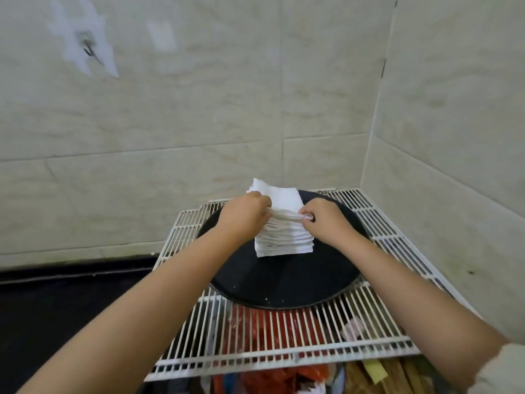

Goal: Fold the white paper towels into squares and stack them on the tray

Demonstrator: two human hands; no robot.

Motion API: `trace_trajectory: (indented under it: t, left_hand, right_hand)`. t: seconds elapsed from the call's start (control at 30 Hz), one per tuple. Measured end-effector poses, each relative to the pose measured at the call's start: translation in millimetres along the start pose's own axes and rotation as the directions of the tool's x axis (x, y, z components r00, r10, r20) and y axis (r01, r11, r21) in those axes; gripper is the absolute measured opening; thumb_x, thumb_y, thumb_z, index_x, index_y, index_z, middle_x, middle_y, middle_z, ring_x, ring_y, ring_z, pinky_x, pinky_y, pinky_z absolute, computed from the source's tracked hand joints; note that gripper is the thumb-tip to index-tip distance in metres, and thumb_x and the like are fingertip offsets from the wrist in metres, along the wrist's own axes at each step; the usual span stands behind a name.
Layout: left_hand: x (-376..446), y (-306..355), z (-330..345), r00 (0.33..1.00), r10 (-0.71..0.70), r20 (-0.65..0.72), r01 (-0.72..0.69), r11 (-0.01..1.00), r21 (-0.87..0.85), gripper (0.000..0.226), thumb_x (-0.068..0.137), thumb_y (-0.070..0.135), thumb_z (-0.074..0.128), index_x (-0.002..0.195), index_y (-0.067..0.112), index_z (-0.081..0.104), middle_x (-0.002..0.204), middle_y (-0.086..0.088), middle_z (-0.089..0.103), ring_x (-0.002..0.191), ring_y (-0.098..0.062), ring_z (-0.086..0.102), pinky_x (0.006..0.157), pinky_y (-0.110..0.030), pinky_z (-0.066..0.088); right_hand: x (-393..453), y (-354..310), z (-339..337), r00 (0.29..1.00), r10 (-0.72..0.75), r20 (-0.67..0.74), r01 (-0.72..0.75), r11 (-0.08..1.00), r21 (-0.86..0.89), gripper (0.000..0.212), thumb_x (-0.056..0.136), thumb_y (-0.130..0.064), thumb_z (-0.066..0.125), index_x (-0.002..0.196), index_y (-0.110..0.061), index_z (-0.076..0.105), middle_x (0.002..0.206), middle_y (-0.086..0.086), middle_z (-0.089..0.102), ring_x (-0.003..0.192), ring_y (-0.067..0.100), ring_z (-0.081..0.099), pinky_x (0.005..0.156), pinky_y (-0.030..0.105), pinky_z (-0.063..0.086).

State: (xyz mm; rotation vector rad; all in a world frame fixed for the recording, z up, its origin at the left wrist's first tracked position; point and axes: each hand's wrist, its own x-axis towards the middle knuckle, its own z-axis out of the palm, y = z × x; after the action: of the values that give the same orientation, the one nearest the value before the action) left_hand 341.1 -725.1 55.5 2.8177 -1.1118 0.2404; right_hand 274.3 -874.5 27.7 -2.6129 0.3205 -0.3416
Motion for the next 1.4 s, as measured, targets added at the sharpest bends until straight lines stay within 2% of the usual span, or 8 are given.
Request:
trace_trajectory:
  t: [0.1, 0.23, 0.37, 0.57, 0.73, 0.93, 1.2, 1.4]
  left_hand:
    - [-2, 4, 3, 0.998, 0.004, 0.057, -0.005, 1.000, 0.012, 0.035, 0.098, 0.024, 0.038, 0.130, 0.012, 0.048, 0.130, -0.009, 0.052, 0.118, -0.028, 0.049, 0.094, -0.037, 0.045]
    - [-17, 0, -3, 0.999, -0.028, -0.027, 0.026, 0.998, -0.053, 0.042, 0.099, 0.027, 0.035, 0.140, 0.015, 0.036, 0.143, -0.006, 0.042, 0.128, -0.027, 0.041, 0.102, -0.039, 0.041]
    - [-57, -39, -27, 0.975, -0.162, -0.152, 0.161, 0.987, -0.022, 0.043, 0.099, 0.030, 0.034, 0.138, 0.012, 0.037, 0.144, -0.007, 0.039, 0.134, -0.024, 0.033, 0.106, -0.038, 0.034]
    - [-191, -150, -76, 0.863, -0.479, -0.161, 0.495, 0.866, 0.073, 0.051, 0.099, 0.040, 0.028, 0.147, 0.022, 0.021, 0.159, -0.001, 0.009, 0.146, -0.028, 0.001, 0.116, -0.044, 0.014]
    - [-367, -251, -105, 0.639, -0.757, -0.133, 0.768, 0.620, 0.162, 0.055, 0.098, 0.049, 0.024, 0.148, 0.032, 0.013, 0.159, 0.002, -0.001, 0.146, -0.031, -0.009, 0.117, -0.050, 0.007]
    - [-586, -328, -124, 0.255, -0.960, -0.120, 0.957, 0.233, 0.172, 0.055, 0.098, 0.049, 0.024, 0.148, 0.032, 0.010, 0.159, 0.002, -0.002, 0.146, -0.028, -0.010, 0.117, -0.051, 0.005]
    - [-803, -407, -128, -0.171, -0.973, -0.157, 0.971, -0.194, 0.144, 0.054, 0.099, 0.047, 0.024, 0.148, 0.031, 0.009, 0.159, 0.001, -0.002, 0.146, -0.029, -0.009, 0.117, -0.051, 0.006]
    - [-937, -495, -155, -0.423, -0.885, -0.195, 0.886, -0.449, 0.115, 0.053, 0.099, 0.046, 0.023, 0.148, 0.030, 0.012, 0.159, 0.001, 0.000, 0.146, -0.027, -0.006, 0.117, -0.051, 0.008]
  right_hand:
    - [-2, -1, -6, 0.996, -0.004, 0.090, 0.009, 0.998, -0.061, 0.024, 0.087, -0.010, 0.050, 0.070, -0.020, 0.064, 0.082, 0.009, 0.056, 0.080, 0.018, 0.055, 0.069, 0.024, 0.037]
    - [-7, -13, -19, 0.992, 0.011, 0.123, 0.020, 0.970, -0.242, 0.042, 0.093, -0.025, 0.048, 0.132, -0.008, 0.048, 0.132, 0.011, 0.053, 0.120, 0.027, 0.051, 0.095, 0.034, 0.045]
    - [-8, -67, -16, 0.992, -0.094, 0.089, 0.121, 0.916, -0.384, 0.044, 0.095, -0.035, 0.042, 0.132, -0.011, 0.045, 0.135, 0.012, 0.049, 0.123, 0.030, 0.046, 0.099, 0.037, 0.041]
    - [-35, -230, 42, 0.908, -0.384, 0.167, 0.418, 0.848, -0.326, 0.052, 0.095, -0.040, 0.039, 0.141, -0.015, 0.033, 0.148, 0.011, 0.035, 0.136, 0.030, 0.032, 0.111, 0.043, 0.030]
    - [-99, -396, 126, 0.765, -0.533, 0.362, 0.625, 0.749, -0.220, 0.063, 0.094, -0.053, 0.030, 0.147, -0.031, 0.004, 0.159, 0.004, -0.002, 0.145, 0.032, -0.005, 0.114, 0.057, 0.003]
    - [-208, -576, 232, 0.481, -0.717, 0.505, 0.845, 0.532, -0.049, 0.065, 0.094, -0.055, 0.028, 0.147, -0.032, -0.001, 0.158, 0.006, -0.009, 0.145, 0.032, -0.011, 0.114, 0.057, 0.000]
    - [-353, -780, 361, 0.059, -0.826, 0.560, 0.962, 0.197, 0.189, 0.064, 0.095, -0.053, 0.027, 0.147, -0.032, -0.003, 0.158, 0.006, -0.012, 0.144, 0.030, -0.015, 0.115, 0.056, -0.002]
    - [-433, -939, 444, -0.158, -0.826, 0.541, 0.959, 0.002, 0.282, 0.062, 0.095, -0.053, 0.026, 0.147, -0.032, -0.001, 0.158, 0.006, -0.010, 0.145, 0.031, -0.013, 0.115, 0.056, -0.001]
